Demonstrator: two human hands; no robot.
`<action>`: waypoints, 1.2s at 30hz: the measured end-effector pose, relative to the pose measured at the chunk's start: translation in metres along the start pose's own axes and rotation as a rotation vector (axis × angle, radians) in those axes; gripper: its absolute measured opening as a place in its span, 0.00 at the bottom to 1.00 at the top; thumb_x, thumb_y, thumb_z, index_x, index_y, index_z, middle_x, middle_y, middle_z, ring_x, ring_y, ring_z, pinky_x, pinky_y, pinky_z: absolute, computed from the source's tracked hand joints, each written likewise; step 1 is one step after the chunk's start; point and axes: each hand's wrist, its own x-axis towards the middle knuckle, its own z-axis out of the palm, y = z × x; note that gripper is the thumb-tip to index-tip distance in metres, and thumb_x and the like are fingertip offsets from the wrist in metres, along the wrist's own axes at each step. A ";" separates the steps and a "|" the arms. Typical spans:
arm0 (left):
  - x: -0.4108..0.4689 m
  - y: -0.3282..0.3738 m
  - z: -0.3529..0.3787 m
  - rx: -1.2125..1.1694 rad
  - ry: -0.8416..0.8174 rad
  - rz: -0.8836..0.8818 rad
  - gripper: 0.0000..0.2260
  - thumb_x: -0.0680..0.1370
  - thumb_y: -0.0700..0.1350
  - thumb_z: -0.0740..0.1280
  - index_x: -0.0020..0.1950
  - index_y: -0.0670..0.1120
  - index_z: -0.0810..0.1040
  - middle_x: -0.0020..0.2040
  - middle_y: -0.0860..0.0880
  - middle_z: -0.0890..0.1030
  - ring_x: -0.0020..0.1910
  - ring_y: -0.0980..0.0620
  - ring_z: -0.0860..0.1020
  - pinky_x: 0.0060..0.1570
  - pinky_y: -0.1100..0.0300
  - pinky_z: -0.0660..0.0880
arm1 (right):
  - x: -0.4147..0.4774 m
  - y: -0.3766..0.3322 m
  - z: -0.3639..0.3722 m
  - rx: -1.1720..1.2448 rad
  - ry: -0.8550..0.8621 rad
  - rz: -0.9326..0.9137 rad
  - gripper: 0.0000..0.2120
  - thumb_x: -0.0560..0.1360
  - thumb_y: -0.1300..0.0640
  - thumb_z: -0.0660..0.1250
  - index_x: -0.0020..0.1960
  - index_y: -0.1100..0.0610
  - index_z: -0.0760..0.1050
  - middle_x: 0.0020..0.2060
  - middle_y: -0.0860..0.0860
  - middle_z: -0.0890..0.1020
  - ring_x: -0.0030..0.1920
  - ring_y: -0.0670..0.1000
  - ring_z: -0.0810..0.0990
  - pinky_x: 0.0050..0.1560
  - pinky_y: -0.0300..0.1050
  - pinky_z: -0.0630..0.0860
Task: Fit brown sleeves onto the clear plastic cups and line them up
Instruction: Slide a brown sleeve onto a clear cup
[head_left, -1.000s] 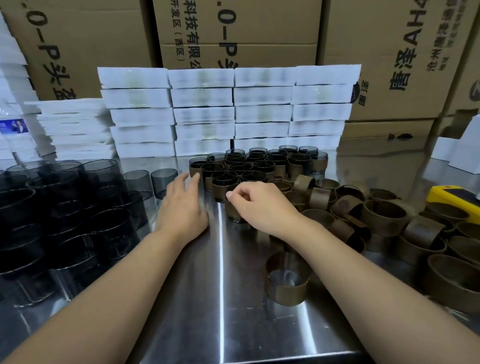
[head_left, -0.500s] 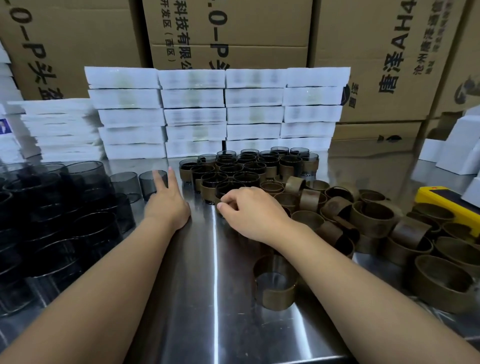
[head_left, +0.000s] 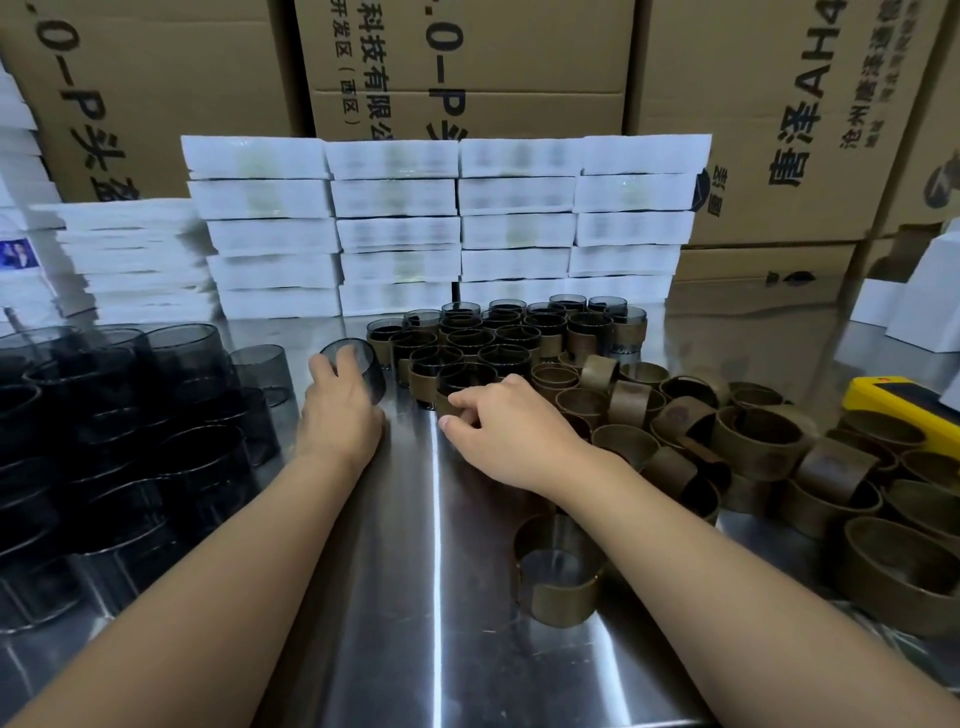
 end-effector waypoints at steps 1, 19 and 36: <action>-0.001 0.000 -0.001 -0.005 0.011 0.008 0.27 0.73 0.33 0.64 0.71 0.41 0.62 0.63 0.36 0.64 0.52 0.30 0.73 0.48 0.43 0.70 | 0.001 -0.001 0.000 0.024 -0.017 0.017 0.21 0.78 0.45 0.57 0.66 0.54 0.73 0.57 0.51 0.80 0.67 0.54 0.64 0.63 0.51 0.69; -0.036 0.039 -0.020 -0.547 0.145 -0.008 0.23 0.66 0.56 0.73 0.60 0.58 0.75 0.58 0.56 0.64 0.61 0.56 0.65 0.59 0.66 0.60 | 0.004 0.004 -0.015 -0.173 0.155 0.000 0.19 0.78 0.54 0.56 0.67 0.52 0.72 0.61 0.53 0.78 0.64 0.57 0.71 0.63 0.50 0.64; -0.030 0.039 -0.015 -1.391 -0.238 -0.364 0.05 0.75 0.45 0.68 0.43 0.45 0.80 0.40 0.45 0.82 0.43 0.44 0.80 0.41 0.57 0.82 | -0.027 -0.007 -0.069 0.392 -0.609 0.110 0.15 0.73 0.49 0.70 0.51 0.59 0.78 0.46 0.54 0.85 0.33 0.52 0.84 0.27 0.37 0.76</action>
